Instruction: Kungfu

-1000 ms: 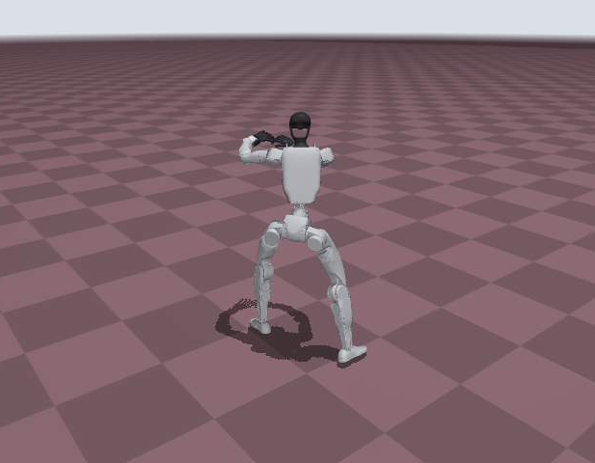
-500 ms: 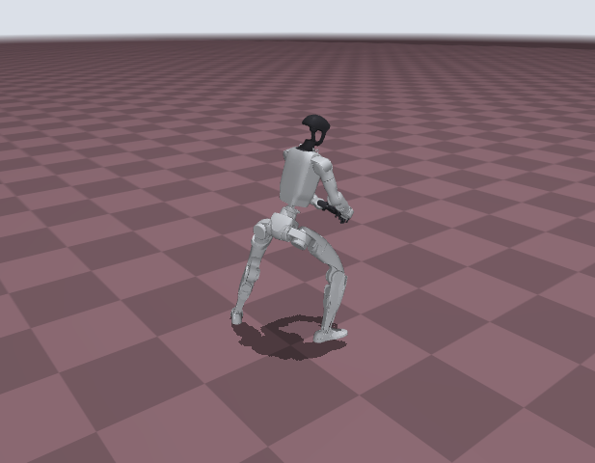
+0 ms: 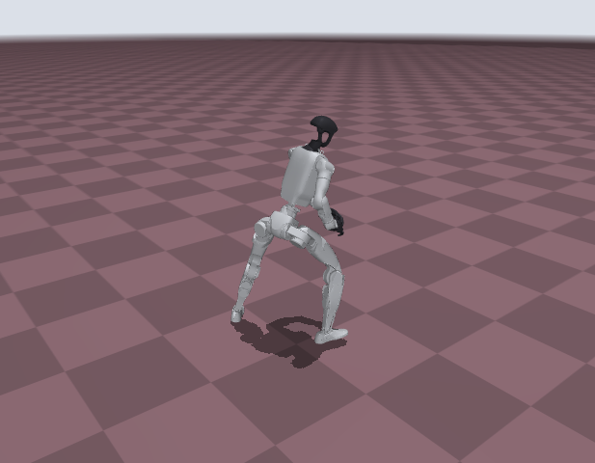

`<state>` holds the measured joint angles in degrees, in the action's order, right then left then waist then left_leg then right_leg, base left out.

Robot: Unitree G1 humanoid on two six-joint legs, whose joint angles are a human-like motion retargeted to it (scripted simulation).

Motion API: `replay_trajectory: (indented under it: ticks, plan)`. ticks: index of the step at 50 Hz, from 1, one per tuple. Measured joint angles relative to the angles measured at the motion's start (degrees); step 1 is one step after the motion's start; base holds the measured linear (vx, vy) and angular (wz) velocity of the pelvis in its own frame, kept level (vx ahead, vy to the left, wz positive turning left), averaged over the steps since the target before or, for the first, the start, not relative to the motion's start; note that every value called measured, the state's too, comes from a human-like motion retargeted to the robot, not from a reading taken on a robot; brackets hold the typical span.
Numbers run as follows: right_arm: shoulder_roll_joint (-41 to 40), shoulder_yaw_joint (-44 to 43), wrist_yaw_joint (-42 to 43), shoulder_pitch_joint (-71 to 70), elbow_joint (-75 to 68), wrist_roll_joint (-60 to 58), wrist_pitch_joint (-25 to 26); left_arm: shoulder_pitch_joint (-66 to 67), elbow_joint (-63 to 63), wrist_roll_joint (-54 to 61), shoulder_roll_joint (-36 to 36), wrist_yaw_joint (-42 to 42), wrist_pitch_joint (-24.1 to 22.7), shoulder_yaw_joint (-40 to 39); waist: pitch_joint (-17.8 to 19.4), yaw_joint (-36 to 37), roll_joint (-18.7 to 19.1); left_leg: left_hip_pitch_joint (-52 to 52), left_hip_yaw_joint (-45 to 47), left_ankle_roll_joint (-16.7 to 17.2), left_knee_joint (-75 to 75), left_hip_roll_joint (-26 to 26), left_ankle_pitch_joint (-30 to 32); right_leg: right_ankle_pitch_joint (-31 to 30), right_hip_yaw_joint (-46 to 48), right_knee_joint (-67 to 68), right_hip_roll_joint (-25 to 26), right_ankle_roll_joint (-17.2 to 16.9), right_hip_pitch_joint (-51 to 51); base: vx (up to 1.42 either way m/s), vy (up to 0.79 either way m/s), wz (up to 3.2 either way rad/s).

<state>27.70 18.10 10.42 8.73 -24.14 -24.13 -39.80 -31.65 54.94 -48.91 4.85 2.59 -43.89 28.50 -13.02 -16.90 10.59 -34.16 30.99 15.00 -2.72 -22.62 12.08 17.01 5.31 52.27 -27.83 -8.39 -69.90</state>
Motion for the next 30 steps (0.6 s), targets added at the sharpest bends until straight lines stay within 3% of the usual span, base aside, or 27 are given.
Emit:
replay_trajectory:
  ticks: [3, 7, 10, 12, 13, 15, 17, 20, 21, 22, 25, 26, 27, 30]
  plan:
    - [4.18, -0.48, -11.28, 4.82, 8.58, 24.76, 5.16, -1.13, -5.26, 2.37, 5.32, -0.1, 0.21, -1.64, 0.2, 1.89, -0.85, -0.9, -0.4, 0.0, -1.32, -0.11, 0.22, -2.71, 0.14, -3.53, 0.05, -0.26, 2.2, 0.14, 0.19, 0.01]
    - [10.28, -1.95, -25.5, 12.5, 22.41, 62.72, 20.48, -3.64, -10.7, 4.18, 11.56, 0.1, -0.1, -4.0, 0.66, 5.04, -2.43, -2.48, -2.13, 0.0, -4.96, -0.98, -0.46, -6.22, 0.56, -8.91, 0.34, -1.09, 6.28, 0.18, 0.21, -0.03]
    - [13.09, -2.51, -28.42, 16.86, 30.0, 86.56, 34.12, -6.88, -16.03, 7.08, 15.81, 1.51, -0.38, -4.32, 1.66, 8.54, -2.93, -6.84, -5.62, 0.0, -13.49, -4.01, -3.54, -9.16, 1.19, -14.12, 1.7, -2.4, 10.8, 0.24, 0.28, -0.05]
    - [14.25, -2.76, -26.77, 19.42, 33.96, 99.48, 37.79, -10.03, -21.53, 11.1, 18.37, 2.82, 0.32, -3.06, 1.61, 10.93, -2.95, -10.95, -8.73, 0.0, -19.85, -5.0, -5.78, -11.51, 1.63, -18.23, 1.86, -3.44, 14.36, 0.29, 0.45, 0.3]
    - [14.2, -2.83, -25.49, 20.34, 34.97, 103.91, 37.1, -11.78, -24.35, 14.01, 19.11, 3.42, 1.29, -2.58, 1.49, 12.6, -2.94, -12.61, -9.93, 0.0, -22.9, -5.53, -7.06, -12.69, 2.34, -20.24, 1.71, -3.9, 16.57, 0.29, 0.38, 0.28]
    - [12.72, -2.64, -22.74, 20.36, 34.39, 106.66, 31.81, -16.01, -30.67, 20.92, 19.93, 3.51, 2.26, -2.19, 0.8, 16.29, -2.94, -15.1, -11.23, -0.08, -28.33, -6.28, -9.93, -15.55, 3.92, -24.47, 0.77, -4.95, 21.15, 0.35, 0.51, 0.39]
    - [6.18, -1.04, -18.06, 15.04, 26.15, 97.53, 24.01, -21.6, -38.7, 28.54, 20.9, 1.54, 5.09, -3.36, -0.35, 20.25, -3.04, -18.41, -12.72, -1.09, -34.1, -5.21, -12.84, -19.24, 5.35, -29.49, -0.85, -5.93, 25.59, 0.45, 0.83, 0.6]
    - [-14.36, 0.68, -11.32, -4.32, -5.7, 73.52, 13.27, -29.82, -49.71, 34.6, 23.35, -1.21, 12.44, -9.1, -1.9, 24.6, -3.03, -22.31, -13.4, -0.99, -41.05, -4.45, -16.7, -24.79, 10.07, -36.34, -3.01, -5.8, 32.0, 0.42, 0.83, 0.54]
    - [-18.54, -1.4, -10.56, -14.15, -21.0, 69.93, 12.06, -32.02, -52.15, 35.06, 23.42, -2.22, 14.8, -12.44, -2.34, 25.67, -3.07, -23.29, -13.21, -1.71, -43.12, -3.9, -18.05, -26.58, 11.54, -38.24, -3.72, -4.97, 33.38, 0.3, 0.77, 0.4]
    - [-22.03, -4.41, -11.55, -23.45, -35.8, 66.34, 12.98, -34.17, -54.41, 35.57, 23.25, -3.07, 16.98, -15.77, -2.78, 27.02, -3.01, -24.33, -13.23, -2.44, -45.17, -3.22, -19.42, -28.06, 12.93, -39.99, -4.31, -3.83, 34.51, 0.26, 0.78, 0.27]
    - [-25.75, -18.85, -26.24, -44.07, -70.85, 54.22, 32.2, -40.87, -58.85, 36.58, 23.12, -3.28, 20.24, -23.81, -3.24, 31.81, -2.97, -28.23, -15.12, -4.55, -51.08, -0.49, -23.11, -30.23, 15.89, -42.67, -5.56, -0.55, 35.69, 0.22, 0.66, 0.23]
    - [-25.51, -19.0, -27.04, -46.85, -72.3, 56.07, 34.2, -43.69, -59.61, 35.55, 23.36, -1.71, 20.69, -24.8, -2.79, 32.67, -4.61, -29.38, -15.03, -5.38, -52.37, 1.4, -23.82, -30.53, 14.9, -41.8, -7.12, -0.57, 34.43, 0.13, 0.38, 0.55]
    - [-25.43, -18.74, -27.21, -49.18, -73.26, 58.24, 34.98, -46.03, -60.4, 34.35, 23.75, 0.01, 21.22, -25.65, -2.52, 33.48, -6.25, -30.39, -14.83, -6.15, -53.48, 2.99, -24.47, -30.78, 13.92, -40.85, -8.5, -0.37, 33.03, 0.15, 0.32, 0.58]
    - [-27.62, -16.88, -23.08, -52.99, -73.26, 61.73, 29.6, -47.89, -63.15, 29.81, 25.56, 5.24, 22.57, -28.09, -2.09, 35.15, -9.25, -31.21, -13.91, -7.92, -55.06, 4.38, -25.56, -31.69, 13.27, -38.65, -10.32, 2.78, 30.4, 0.12, 0.16, -0.01]
